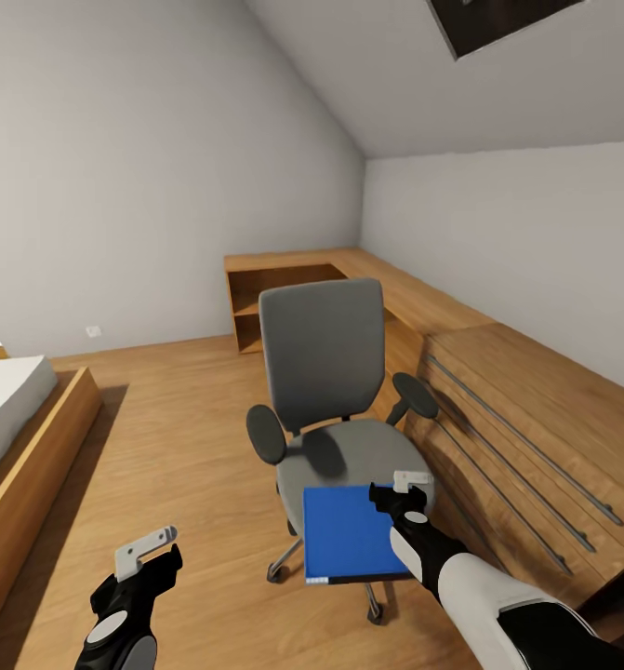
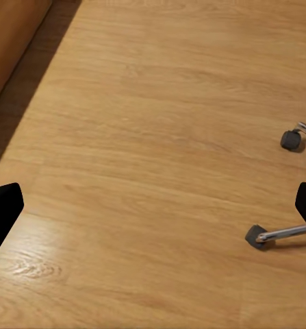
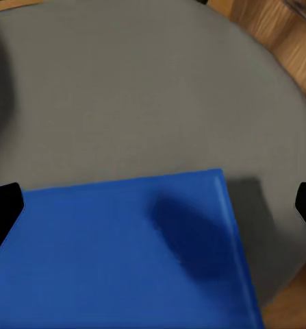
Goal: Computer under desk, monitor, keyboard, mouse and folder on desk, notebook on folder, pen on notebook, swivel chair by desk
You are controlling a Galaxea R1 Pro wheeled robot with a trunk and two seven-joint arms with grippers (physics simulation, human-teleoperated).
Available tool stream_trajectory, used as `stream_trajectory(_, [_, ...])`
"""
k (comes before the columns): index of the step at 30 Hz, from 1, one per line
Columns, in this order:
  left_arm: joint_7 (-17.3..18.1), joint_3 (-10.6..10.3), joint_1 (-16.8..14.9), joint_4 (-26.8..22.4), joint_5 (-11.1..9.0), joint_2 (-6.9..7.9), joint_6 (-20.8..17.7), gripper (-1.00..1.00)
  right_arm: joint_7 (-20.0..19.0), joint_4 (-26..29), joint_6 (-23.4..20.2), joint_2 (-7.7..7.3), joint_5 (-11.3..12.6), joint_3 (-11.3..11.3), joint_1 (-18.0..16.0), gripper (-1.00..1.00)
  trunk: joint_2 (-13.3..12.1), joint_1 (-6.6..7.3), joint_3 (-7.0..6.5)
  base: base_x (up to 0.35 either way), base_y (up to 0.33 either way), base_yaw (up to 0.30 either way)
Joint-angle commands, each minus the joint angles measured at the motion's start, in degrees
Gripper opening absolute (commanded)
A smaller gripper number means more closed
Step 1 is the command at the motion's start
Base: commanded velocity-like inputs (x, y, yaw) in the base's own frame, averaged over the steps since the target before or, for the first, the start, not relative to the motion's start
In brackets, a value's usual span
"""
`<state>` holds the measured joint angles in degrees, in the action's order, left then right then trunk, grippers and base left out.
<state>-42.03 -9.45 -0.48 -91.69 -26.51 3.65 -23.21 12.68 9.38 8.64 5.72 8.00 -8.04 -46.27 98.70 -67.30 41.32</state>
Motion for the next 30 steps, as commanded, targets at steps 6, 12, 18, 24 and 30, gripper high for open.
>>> stream_trajectory(6, [-0.5, -0.1, 0.0, 0.0, -0.4, 0.04, -0.2, 1.00, 0.2, -0.1, 0.2, 0.00, 0.6, -0.5, 0.0, 1.00, -2.4, 1.33, -1.03, 0.000, 0.000, 0.000])
stream_trajectory(12, [-0.5, -0.1, 0.0, 0.0, -0.4, 0.04, -0.2, 1.00, 0.2, 0.0, 0.2, 0.04, 0.6, -0.5, 0.0, 1.00, -4.8, 2.65, -2.11, 0.000, 0.000, 0.000])
stream_trajectory(18, [-0.5, -0.1, 0.0, 0.0, -0.3, 0.04, -0.2, 1.00, 0.2, 0.4, 0.2, 0.08, 0.6, -0.5, 0.0, 1.00, -7.2, 3.96, -3.18, 0.000, 0.000, 0.000])
stream_trajectory(24, [-0.5, -0.1, 0.0, 0.0, -0.4, 0.04, -0.2, 1.00, 0.4, 0.7, -0.1, 0.08, 0.6, -0.5, 0.0, 1.00, -8.4, 4.62, -3.72, 0.000, 0.000, 0.000])
stream_trajectory(30, [-0.5, -0.1, 0.0, 0.0, -0.4, 0.07, -0.2, 1.00, 1.0, 1.1, -1.6, 0.39, 0.6, -0.7, 0.0, 1.00, -8.4, 4.62, -3.72, 0.000, 0.000, 0.000])
